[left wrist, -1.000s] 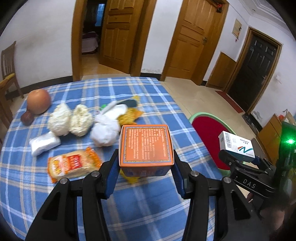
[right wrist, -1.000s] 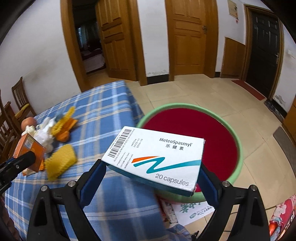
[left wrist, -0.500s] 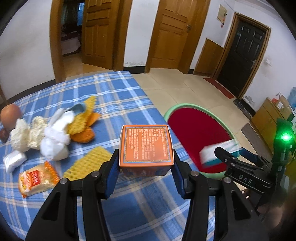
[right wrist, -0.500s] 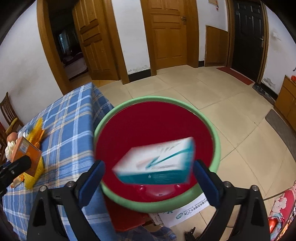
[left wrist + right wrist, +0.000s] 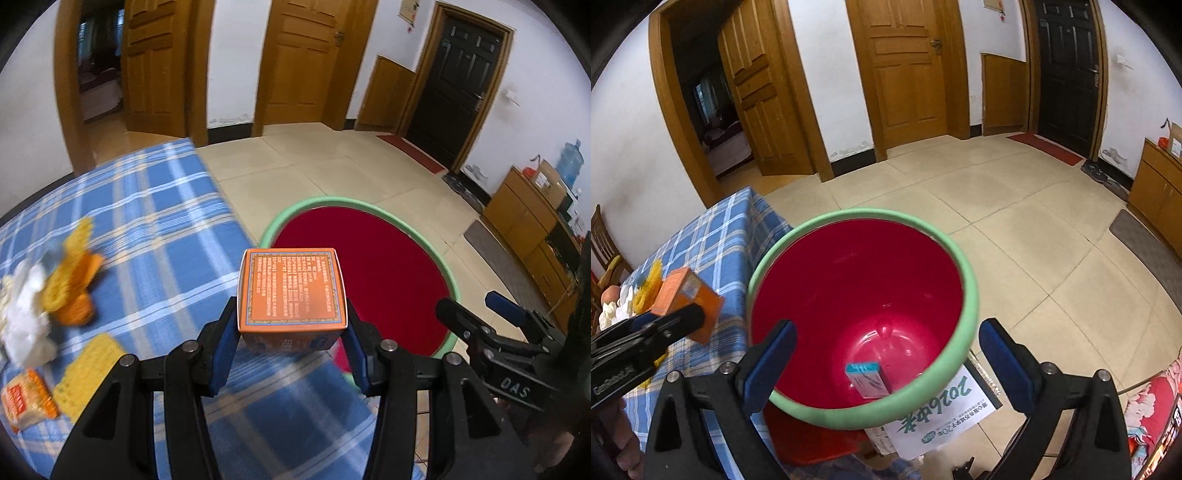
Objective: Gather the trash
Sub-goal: 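Open the left tool over the red basin to drop the orange box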
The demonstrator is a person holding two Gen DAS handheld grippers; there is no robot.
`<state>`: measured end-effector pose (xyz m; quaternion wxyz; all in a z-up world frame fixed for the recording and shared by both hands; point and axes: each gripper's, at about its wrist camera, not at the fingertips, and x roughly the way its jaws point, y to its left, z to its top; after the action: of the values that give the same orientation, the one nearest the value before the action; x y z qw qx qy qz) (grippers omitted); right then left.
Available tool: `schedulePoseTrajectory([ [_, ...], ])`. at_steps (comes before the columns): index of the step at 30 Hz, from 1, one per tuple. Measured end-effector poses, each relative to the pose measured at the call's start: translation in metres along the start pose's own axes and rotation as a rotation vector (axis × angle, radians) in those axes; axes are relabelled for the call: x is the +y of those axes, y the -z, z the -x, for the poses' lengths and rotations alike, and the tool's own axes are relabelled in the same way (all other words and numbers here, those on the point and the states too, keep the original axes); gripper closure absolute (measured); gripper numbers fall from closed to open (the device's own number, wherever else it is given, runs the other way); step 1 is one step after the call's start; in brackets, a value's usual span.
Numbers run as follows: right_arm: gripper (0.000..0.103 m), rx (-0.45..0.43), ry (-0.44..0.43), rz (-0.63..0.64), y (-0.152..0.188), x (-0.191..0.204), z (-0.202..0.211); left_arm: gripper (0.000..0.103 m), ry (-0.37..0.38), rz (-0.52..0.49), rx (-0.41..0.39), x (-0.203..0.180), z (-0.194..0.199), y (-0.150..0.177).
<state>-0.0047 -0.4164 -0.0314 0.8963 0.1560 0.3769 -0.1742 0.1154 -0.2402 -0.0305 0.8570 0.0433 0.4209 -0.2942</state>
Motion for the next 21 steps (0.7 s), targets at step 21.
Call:
schedulePoseTrajectory([
  [21,0.002,-0.006,-0.015,-0.02,0.003,-0.009,0.006,0.04,0.019,0.037,-0.025,0.004,0.008,-0.005],
])
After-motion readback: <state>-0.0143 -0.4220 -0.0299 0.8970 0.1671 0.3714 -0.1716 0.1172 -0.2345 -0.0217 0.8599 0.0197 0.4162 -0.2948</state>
